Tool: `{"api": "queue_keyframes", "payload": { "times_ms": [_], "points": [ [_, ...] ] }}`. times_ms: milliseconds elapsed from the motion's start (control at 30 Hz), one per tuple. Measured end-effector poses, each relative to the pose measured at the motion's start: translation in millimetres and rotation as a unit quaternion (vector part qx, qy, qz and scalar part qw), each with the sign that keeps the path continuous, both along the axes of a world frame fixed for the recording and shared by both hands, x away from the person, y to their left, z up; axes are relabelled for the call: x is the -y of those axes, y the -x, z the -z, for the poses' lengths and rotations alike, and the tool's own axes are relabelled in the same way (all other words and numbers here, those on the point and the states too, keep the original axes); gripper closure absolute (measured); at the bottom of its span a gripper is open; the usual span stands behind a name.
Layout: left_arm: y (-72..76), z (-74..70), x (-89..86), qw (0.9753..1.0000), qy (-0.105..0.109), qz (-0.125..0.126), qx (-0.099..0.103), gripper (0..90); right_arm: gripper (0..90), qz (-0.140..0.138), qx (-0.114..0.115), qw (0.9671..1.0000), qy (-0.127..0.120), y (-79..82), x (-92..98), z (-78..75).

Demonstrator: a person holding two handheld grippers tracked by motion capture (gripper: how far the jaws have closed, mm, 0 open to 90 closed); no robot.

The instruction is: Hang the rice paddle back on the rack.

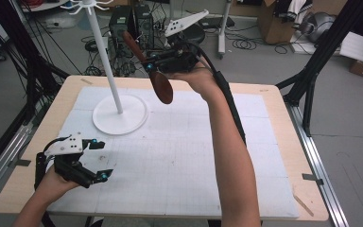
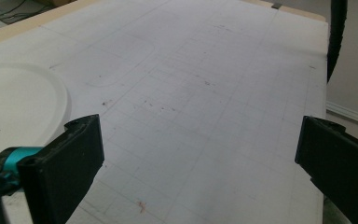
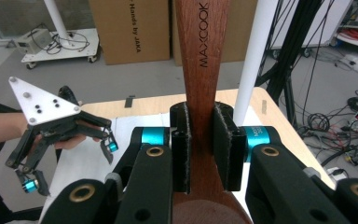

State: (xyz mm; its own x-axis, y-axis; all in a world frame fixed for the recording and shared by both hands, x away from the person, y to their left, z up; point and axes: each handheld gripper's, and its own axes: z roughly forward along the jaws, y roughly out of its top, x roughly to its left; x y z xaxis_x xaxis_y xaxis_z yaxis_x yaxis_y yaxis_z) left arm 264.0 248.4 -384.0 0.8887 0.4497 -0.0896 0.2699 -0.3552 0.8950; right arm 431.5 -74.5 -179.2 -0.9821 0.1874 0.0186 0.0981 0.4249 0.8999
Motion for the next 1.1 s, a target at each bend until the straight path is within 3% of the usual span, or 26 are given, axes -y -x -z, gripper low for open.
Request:
{"api": "queue_keyframes", "payload": {
  "times_ms": [667, 1100],
  "points": [
    [-0.5, 0.3, 0.0, 1.0, 0.001, 0.007, -0.001, 1.7, 78.7, 0.023, 0.011, 0.9997, -0.005, -33.4, -28.4, -29.6],
    [-0.4, 0.4, -0.8, 1.0, 0.0, 0.007, 0.0, 1.7, 78.7, 0.044, 0.004, 0.999, -0.006, -50.2, -42.1, -35.0]
  ]
}}
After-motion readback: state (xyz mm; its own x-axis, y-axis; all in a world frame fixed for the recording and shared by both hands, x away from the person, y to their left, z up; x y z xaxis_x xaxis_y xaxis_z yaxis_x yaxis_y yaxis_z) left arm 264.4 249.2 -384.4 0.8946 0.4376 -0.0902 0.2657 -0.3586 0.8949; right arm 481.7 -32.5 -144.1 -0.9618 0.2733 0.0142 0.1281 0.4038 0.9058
